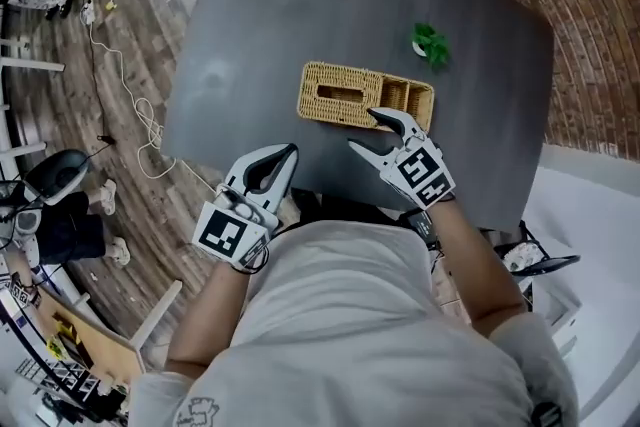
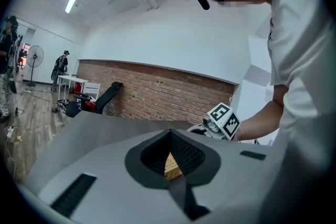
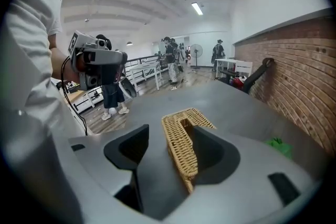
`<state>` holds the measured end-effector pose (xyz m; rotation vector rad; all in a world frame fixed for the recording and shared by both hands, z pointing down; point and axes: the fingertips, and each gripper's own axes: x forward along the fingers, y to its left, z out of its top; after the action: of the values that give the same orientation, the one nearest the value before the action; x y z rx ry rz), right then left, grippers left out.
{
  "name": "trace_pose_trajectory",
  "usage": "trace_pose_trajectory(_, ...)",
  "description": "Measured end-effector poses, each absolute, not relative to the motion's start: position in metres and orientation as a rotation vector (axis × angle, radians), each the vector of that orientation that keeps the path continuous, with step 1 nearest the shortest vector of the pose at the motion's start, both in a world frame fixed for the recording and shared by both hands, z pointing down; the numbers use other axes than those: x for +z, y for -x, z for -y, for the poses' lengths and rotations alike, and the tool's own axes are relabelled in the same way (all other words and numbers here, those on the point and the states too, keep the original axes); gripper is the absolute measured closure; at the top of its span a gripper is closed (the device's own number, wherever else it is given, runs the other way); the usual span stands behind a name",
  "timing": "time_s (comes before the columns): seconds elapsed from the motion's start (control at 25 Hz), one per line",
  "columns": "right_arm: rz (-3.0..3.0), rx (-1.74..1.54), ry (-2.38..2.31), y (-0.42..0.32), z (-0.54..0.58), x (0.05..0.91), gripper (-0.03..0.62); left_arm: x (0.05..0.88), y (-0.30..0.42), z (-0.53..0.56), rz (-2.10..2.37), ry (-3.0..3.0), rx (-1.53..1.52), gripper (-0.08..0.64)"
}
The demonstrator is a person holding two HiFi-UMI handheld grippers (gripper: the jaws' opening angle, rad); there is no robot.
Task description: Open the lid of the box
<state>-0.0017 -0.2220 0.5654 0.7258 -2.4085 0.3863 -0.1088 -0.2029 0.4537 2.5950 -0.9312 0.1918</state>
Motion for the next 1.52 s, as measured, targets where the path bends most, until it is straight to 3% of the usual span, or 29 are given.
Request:
trace_pose_trajectory(0.68, 2.175, 0.097, -0.322, 0.010, 0.232, 0.653, 0.317, 0.532, 0.094, 0.234, 0.905, -2.526, 0.344, 0.549)
trace_pose_trajectory(1.52, 2.090, 0.007, -0.207, 0.016, 0.233, 0.673, 0.331, 0.537, 0.103, 0.245, 0.964, -2.470, 0.316, 0.549)
